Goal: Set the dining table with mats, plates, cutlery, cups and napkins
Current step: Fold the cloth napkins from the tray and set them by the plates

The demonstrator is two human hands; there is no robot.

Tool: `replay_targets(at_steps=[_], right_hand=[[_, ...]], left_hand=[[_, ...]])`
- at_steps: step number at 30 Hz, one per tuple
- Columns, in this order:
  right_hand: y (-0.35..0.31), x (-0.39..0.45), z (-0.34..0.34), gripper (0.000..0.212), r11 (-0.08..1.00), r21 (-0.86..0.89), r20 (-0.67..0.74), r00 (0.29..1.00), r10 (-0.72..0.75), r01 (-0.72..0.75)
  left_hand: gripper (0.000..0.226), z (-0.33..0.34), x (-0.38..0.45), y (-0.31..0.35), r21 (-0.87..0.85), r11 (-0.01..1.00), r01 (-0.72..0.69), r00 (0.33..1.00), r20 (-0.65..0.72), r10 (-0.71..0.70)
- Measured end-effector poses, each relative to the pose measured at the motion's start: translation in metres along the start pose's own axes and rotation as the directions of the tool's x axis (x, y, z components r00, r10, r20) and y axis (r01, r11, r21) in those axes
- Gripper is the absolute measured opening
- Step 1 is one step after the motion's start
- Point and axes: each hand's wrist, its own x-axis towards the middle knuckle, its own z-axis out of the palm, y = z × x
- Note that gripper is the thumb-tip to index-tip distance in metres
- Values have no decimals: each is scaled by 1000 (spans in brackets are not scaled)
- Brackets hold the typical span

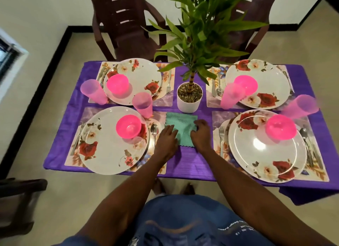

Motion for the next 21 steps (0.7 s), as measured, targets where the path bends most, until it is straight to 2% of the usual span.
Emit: replay_targets(at_steps=[3, 6, 9, 13, 21], right_hand=[[2, -4, 9, 47, 978, -199, 129, 991, -31, 57], [5, -7, 14, 46, 957, -276, 160, 986, -50, 93], [7, -10, 12, 44, 950, -290, 159, 985, -68, 112], [7, -13, 9, 41, 937, -302, 166, 978, -128, 174], [21, -6, 8, 38, 929, -318, 187, 973, -135, 190]], left_hand=[[41, 6, -5, 1, 98, 995, -31, 991, 135, 17], [46, 13, -9, -3, 150, 986, -72, 978, 203, 41], [53, 14, -10, -5, 132, 990, -58, 969, 248, 23], [57, 17, -13, -5, 95, 995, -24, 970, 242, 0], [58, 17, -14, -6, 32, 999, -9, 967, 256, 0]])
